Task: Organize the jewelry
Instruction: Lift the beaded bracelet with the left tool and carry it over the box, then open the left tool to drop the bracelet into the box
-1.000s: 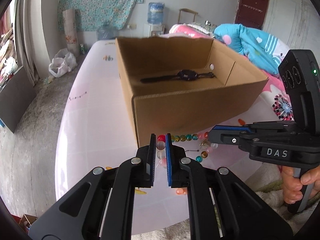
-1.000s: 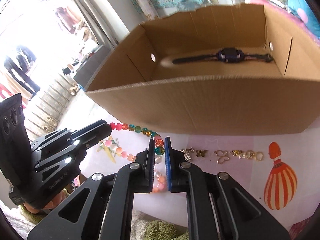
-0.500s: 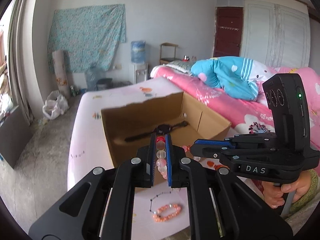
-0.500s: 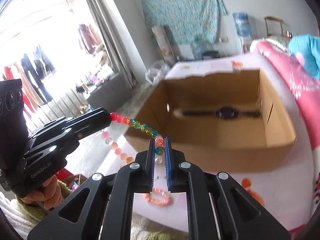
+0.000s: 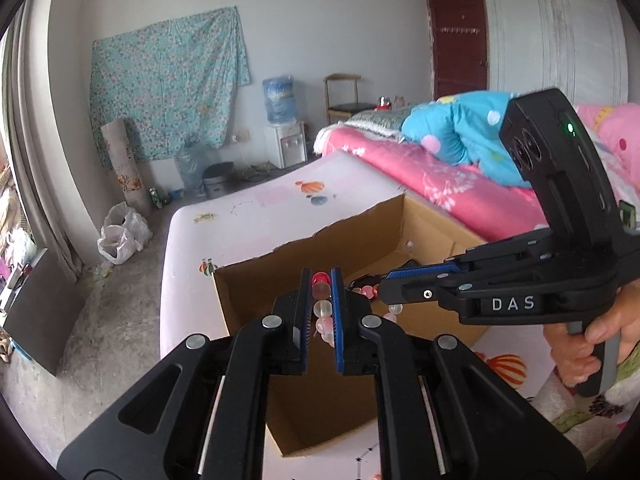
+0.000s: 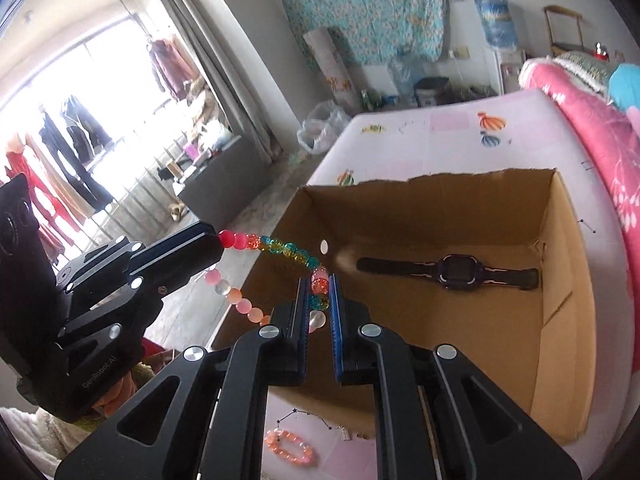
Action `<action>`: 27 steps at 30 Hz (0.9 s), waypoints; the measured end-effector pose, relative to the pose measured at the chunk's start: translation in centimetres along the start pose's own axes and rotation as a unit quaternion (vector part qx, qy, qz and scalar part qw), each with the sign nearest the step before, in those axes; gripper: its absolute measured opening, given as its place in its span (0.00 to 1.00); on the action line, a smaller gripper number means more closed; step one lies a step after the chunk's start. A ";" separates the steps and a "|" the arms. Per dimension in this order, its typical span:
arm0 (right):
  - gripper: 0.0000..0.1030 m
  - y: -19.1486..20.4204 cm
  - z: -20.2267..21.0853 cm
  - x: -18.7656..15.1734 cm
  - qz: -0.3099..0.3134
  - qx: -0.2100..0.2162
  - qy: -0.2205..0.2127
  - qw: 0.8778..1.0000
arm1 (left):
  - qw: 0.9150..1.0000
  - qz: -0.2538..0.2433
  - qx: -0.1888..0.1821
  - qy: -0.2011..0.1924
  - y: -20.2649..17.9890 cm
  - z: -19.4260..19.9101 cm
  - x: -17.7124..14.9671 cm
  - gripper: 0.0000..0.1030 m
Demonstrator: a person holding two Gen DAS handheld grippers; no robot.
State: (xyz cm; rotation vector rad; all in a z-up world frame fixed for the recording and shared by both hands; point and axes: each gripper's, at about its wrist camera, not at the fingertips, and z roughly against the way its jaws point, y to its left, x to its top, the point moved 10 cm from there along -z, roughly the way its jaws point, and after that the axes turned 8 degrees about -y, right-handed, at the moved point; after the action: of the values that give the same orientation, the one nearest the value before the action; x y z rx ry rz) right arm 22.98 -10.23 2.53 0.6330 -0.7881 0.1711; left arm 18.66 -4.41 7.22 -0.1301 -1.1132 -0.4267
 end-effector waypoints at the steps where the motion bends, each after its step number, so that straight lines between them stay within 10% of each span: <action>1: 0.09 -0.3 -0.8 0.0 -0.002 -0.003 0.011 1.000 | 1.000 -0.001 0.002 0.006 0.3 -0.5 -0.2 0.08; 14: 0.11 -1.9 -7.9 -4.1 -0.033 -0.001 0.164 0.986 | 0.991 -0.015 0.020 0.135 2.7 -5.8 -5.1 0.19; 16: 0.11 -2.3 -7.7 -4.3 -0.043 0.000 0.163 0.986 | 0.991 -0.012 0.020 0.132 2.8 -5.8 -5.1 0.34; 27: 0.38 -3.0 -2.6 -2.5 -0.042 -0.001 0.084 0.996 | 0.997 0.003 0.025 0.069 2.8 -1.8 -2.4 0.44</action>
State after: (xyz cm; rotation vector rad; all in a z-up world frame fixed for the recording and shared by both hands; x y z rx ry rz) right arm 23.92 -10.90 -2.06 0.6398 -0.5987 0.1445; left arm 20.41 -1.78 4.52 -0.0581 -0.9860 -0.3966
